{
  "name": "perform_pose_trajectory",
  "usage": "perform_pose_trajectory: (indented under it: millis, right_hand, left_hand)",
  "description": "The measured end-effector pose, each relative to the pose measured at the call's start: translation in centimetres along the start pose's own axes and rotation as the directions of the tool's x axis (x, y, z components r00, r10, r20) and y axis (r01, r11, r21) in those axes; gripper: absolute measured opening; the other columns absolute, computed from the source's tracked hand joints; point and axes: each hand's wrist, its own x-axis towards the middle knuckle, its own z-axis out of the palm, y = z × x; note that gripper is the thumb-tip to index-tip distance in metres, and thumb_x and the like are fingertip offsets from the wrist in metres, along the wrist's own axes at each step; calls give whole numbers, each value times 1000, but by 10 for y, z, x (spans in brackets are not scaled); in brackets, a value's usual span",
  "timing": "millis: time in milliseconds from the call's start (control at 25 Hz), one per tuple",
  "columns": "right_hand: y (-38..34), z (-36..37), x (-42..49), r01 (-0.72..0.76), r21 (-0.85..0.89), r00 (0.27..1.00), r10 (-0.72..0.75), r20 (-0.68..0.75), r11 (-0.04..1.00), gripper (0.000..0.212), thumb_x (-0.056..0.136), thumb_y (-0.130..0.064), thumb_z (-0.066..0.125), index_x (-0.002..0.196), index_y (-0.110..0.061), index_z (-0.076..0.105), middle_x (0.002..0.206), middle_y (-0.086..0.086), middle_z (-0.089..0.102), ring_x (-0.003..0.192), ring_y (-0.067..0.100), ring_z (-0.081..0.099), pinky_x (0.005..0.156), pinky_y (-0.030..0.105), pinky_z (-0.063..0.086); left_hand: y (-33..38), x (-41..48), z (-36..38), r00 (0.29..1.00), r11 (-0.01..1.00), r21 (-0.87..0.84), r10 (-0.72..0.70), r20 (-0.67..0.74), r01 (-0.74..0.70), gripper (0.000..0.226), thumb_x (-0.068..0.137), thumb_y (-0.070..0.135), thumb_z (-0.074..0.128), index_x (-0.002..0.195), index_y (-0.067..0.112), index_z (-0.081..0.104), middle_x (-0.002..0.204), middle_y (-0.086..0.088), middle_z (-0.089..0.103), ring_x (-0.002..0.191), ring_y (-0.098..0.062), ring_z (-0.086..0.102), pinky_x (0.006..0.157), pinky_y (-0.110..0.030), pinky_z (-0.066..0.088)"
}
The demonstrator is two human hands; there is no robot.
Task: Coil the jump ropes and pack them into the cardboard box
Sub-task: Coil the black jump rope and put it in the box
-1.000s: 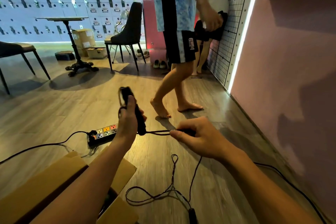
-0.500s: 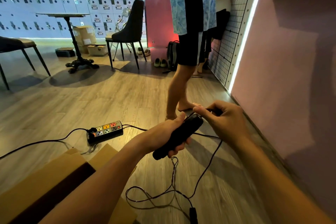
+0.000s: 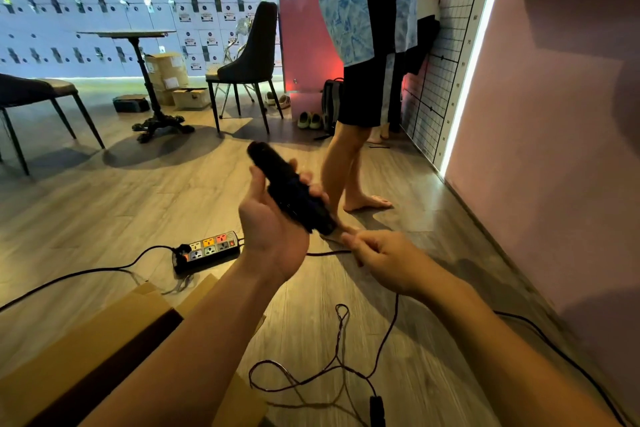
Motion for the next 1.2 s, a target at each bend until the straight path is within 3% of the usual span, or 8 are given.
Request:
perform_pose_trajectory:
  millis: [160,320,440,560,680,840,1040,1200]
  right_hand:
    - [7,5,-1,-24,-150,981,52,186,988,38,95,-59,49,78,-29,65,78,-3,63,69,8,58,67,34,49]
    - [-6,-4,-3,187,-181,979,-167,119,966,36,96,-54,50,92,-25,70,74,-9,60,65,2,54,62,21,39]
    - [-15,-6,-5,352,-270,935,-349,60,896,43,95,-55,46,97,-21,72,68,-19,55,58,0,52,58,15,36]
    - [-16,-11,-5,444,-410,835,-534,-135,797,40,95,-50,50,96,-19,76,74,-16,65,59,-3,54,57,16,43]
    - [-10,-21,-6,439,-494,709,-627,-323,751,39,95,-49,53,95,-18,76,82,-10,71,66,0,60,62,16,47]
    - [0,-36,-9,293,-515,731,-536,-422,805,38,88,-54,62,80,-18,72,66,-18,50,53,-6,41,51,13,33]
    - [5,-39,-9,108,-367,829,-287,-479,924,45,87,-62,49,66,-24,63,51,-17,43,42,3,41,47,14,26]
    - [-3,-25,-6,58,-102,927,-92,-365,993,48,96,-51,48,63,-21,67,47,-14,54,55,-7,54,49,11,35]
  left_hand:
    - [19,18,-31,924,966,1,247,-290,-258,46,102,55,33,99,11,49,80,-6,54,69,-21,58,77,-36,50]
    - [27,27,-63,849,860,468,392,-354,-202,44,102,54,33,90,16,50,74,-2,53,66,-18,56,75,-35,47]
    - [11,27,-80,910,473,881,374,-179,-21,60,101,60,26,84,10,56,71,-7,57,62,-20,56,68,-39,45]
    - [-2,24,-84,993,169,981,61,-105,93,89,86,81,17,86,6,64,71,-13,65,62,-28,62,68,-46,49]
    - [-11,15,-70,921,201,958,-371,-120,206,99,73,90,21,98,3,62,72,-11,64,64,-29,62,70,-45,52]
    - [-17,1,-38,757,169,958,-649,-70,233,90,81,80,12,91,5,60,67,-8,57,56,-20,57,65,-35,53]
    - [-14,-7,-15,680,458,811,-726,105,364,88,82,80,7,79,7,56,59,-6,48,45,-17,47,54,-30,49]
    - [-8,-7,-7,805,811,387,-546,230,440,85,85,83,13,79,10,56,60,-3,44,44,-15,43,53,-28,42]
